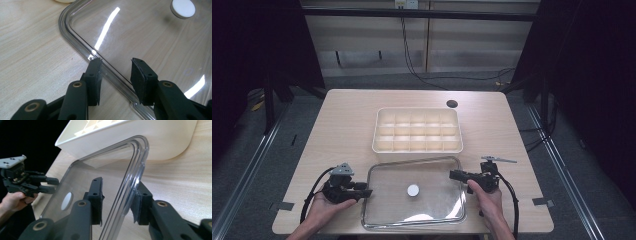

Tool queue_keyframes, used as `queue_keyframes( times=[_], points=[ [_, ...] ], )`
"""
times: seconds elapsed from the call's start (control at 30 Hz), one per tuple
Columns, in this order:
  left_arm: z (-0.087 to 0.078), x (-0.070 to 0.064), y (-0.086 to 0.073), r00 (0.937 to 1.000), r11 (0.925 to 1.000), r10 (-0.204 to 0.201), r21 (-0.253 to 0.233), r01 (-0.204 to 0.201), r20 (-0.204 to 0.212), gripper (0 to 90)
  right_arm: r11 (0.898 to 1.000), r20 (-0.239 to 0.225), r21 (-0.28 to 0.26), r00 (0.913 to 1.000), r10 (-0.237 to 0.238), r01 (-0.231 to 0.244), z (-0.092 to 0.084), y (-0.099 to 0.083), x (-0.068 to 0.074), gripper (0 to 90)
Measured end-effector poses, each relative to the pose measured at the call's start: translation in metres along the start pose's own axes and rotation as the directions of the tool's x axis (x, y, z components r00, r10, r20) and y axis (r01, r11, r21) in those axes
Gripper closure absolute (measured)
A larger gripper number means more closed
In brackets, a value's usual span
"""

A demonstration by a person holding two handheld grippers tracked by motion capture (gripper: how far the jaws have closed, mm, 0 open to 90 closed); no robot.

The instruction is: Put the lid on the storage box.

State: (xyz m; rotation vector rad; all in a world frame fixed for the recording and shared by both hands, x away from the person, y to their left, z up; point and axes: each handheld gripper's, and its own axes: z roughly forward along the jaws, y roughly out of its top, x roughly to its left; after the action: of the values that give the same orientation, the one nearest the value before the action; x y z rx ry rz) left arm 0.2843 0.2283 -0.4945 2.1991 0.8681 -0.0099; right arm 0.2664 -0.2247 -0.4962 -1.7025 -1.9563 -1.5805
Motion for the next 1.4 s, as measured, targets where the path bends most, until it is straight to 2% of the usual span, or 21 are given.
queue_keyframes(
  times=[0.2, 0.4, 0.5, 0.73, 1.0, 1.4],
  points=[
    [0.0, 0.0, 0.0, 0.9999, 1.0, -0.006, -0.002, 0.006, 0.013, 55.8, 1.0, -0.016, -0.024, 0.9998, 0.01, -0.01, -0.005, 0.0, 0.001, 70.7],
    [0.0, 0.002, 0.0, 0.9997, 0.9997, -0.019, -0.014, 0.02, 0.013, 50.0, 0.999, -0.032, -0.042, 0.9995, 0.0, -0.001, -0.009, 0.001, 0.002, 72.7],
    [0.0, 0.001, 0.0, 0.9999, 0.9999, -0.012, -0.008, 0.012, 0.01, 43.3, 0.999, -0.038, -0.046, 0.9993, -0.002, 0.0, -0.01, 0.001, 0.003, 73.3],
    [0.002, 0.005, 0.001, 0.9984, 0.9987, -0.044, -0.025, 0.045, 0.035, 37.8, 0.998, -0.041, -0.058, 0.9991, -0.014, 0.011, -0.013, 0.002, 0.006, 74.1],
    [0.004, 0.012, 0.002, 0.9936, 0.9958, -0.077, -0.043, 0.081, 0.083, 41.2, 0.998, -0.038, -0.061, 0.9986, -0.037, 0.035, -0.016, 0.003, 0.009, 74.0],
    [0.009, 0.011, 0.005, 0.9907, 0.9933, -0.093, -0.06, 0.099, 0.1, 37.7, 0.996, -0.035, -0.072, 0.9982, -0.05, 0.047, -0.018, 0.003, 0.01, 73.8]
  ],
)
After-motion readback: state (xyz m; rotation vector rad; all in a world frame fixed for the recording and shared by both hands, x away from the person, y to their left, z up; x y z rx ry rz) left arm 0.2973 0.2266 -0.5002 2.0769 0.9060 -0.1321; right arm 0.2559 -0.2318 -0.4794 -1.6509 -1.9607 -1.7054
